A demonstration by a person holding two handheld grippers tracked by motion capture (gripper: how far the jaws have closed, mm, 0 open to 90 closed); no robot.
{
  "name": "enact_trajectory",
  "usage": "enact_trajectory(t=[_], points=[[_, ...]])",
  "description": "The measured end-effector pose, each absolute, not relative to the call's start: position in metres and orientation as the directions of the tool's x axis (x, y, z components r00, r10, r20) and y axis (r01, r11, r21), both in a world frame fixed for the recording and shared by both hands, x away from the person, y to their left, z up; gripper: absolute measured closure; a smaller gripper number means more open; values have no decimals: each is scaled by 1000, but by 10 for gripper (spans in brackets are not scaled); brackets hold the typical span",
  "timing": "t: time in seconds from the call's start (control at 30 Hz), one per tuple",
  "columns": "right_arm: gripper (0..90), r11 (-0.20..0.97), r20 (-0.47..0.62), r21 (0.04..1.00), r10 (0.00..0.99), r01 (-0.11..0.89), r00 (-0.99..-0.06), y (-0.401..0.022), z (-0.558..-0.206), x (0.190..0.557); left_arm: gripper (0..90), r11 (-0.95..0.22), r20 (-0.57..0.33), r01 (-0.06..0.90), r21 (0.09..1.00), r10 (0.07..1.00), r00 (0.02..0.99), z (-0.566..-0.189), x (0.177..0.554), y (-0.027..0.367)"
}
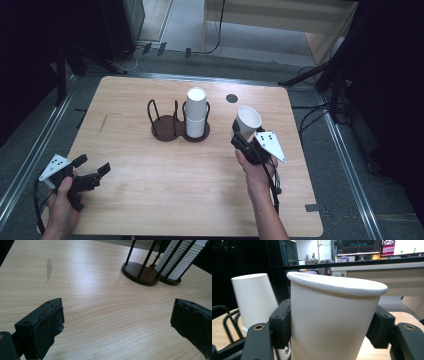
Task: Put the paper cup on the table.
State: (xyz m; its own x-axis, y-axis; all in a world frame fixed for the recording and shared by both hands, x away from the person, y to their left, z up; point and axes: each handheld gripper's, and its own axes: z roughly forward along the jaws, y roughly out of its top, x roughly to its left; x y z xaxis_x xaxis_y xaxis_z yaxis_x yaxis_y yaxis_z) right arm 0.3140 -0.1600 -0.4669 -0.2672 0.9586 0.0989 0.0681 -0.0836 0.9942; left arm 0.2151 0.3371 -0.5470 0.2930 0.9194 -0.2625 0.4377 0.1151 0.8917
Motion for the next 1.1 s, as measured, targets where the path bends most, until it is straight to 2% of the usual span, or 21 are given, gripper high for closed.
enact_trajectory(t=[0.27, 0.4, 0.6, 0.8, 1.1], points=[[332, -66, 78, 996, 965, 53, -250, -169, -468, 337, 0, 111, -234, 425, 899, 939, 251, -546, 210, 350], [332, -41, 52, 998, 968, 50, -246, -174, -471, 349, 0, 149, -271, 418, 896, 929, 251, -549, 210, 354], [335, -74, 86, 995, 967, 62, -238, -182, -478, 366, 0, 159, -277, 401, 902, 926, 256, -551, 210, 353], [333, 16, -7, 999, 982, 44, -190, -179, -488, 380, 0, 166, -286, 395, 903, 920, 267, -552, 209, 352], [326, -5, 25, 995, 976, 97, -215, -177, -499, 400, 0, 160, -282, 394, 905, 919, 274, -553, 209, 351]])
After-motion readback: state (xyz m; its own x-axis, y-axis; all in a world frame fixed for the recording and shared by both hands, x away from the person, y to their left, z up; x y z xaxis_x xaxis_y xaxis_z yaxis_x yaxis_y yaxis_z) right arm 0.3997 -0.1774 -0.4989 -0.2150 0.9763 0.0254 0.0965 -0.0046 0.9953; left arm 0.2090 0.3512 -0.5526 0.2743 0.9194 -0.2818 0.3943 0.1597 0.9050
